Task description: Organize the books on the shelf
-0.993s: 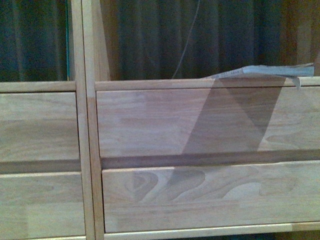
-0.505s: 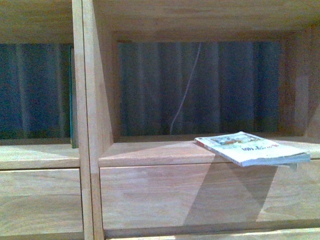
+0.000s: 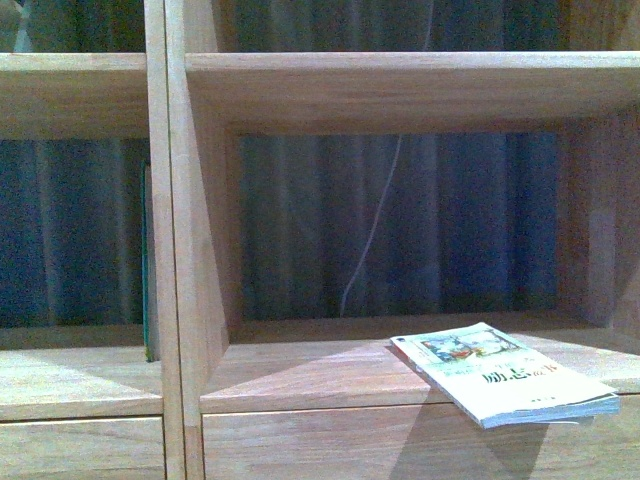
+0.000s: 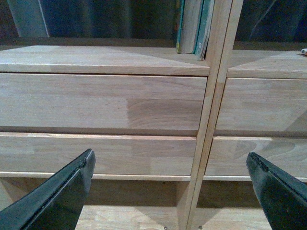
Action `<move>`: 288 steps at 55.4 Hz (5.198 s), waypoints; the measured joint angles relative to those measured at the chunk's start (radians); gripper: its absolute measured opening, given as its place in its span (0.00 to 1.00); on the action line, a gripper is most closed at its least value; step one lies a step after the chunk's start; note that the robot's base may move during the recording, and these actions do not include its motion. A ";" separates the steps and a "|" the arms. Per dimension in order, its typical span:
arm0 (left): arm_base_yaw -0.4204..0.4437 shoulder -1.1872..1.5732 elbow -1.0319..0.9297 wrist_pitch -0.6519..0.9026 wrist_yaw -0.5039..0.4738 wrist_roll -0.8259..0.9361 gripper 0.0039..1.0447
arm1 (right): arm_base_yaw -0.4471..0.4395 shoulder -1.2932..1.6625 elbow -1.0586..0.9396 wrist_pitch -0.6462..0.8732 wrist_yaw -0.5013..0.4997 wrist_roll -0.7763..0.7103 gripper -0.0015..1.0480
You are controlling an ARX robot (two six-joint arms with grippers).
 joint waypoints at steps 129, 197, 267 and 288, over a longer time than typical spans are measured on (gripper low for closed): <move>0.000 0.000 0.000 0.000 0.001 0.000 0.93 | -0.035 1.477 1.273 -0.319 -0.668 1.451 0.39; 0.000 0.000 0.000 0.000 0.001 0.000 0.93 | -0.030 0.751 0.768 0.166 -0.727 0.872 0.07; 0.170 0.846 0.575 0.116 0.772 -0.490 0.93 | 0.259 0.654 0.737 0.199 -0.598 0.701 0.07; -0.172 1.013 0.615 0.586 0.705 -1.026 0.93 | 0.341 0.719 0.856 0.208 -0.626 0.741 0.07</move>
